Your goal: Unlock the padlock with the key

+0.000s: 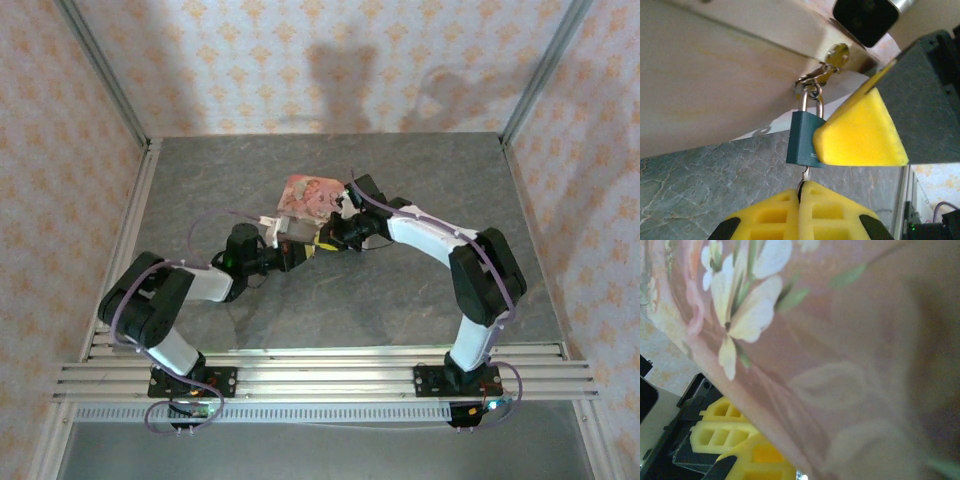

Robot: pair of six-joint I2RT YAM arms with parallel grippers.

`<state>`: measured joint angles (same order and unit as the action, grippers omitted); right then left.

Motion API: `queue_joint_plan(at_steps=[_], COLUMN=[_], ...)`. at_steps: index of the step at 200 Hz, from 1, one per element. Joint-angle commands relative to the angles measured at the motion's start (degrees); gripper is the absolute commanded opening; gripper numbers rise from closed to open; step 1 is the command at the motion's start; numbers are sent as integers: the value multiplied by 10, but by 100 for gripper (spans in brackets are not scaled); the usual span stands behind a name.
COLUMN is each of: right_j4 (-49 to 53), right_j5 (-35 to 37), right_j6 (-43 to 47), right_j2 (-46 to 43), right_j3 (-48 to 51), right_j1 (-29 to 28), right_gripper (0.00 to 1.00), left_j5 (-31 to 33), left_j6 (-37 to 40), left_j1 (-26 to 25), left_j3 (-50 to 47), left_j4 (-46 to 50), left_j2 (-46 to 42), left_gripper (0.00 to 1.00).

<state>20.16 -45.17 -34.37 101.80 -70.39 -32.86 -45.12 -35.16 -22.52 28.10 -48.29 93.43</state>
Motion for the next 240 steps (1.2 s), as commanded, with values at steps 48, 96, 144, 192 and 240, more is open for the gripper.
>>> queue_joint_plan(at_steps=[48, 96, 144, 192, 240], right_j4=[-14, -214, -318, -268, -200], right_j5=[-77, -80, -66, 4, 98], right_j6=[-23, -76, -119, -121, -129], right_j2=[9, 23, 41, 2, -76], right_j3=[57, 157, 210, 208, 207], right_j1=[-31, -33, -33, -33, -42], right_gripper=[0, 0, 0, 0, 0], left_j5=[39, 32, 41, 53, 63], left_j6=[-68, -106, -107, -85, -83], left_j1=[-2, -2, -2, -2, -3], left_j3=[20, -2, 1, -3, -13], left_j4=[-170, -207, -194, -167, -179], left_j2=[19, 68, 110, 118, 129], left_gripper=[0, 0, 0, 0, 0])
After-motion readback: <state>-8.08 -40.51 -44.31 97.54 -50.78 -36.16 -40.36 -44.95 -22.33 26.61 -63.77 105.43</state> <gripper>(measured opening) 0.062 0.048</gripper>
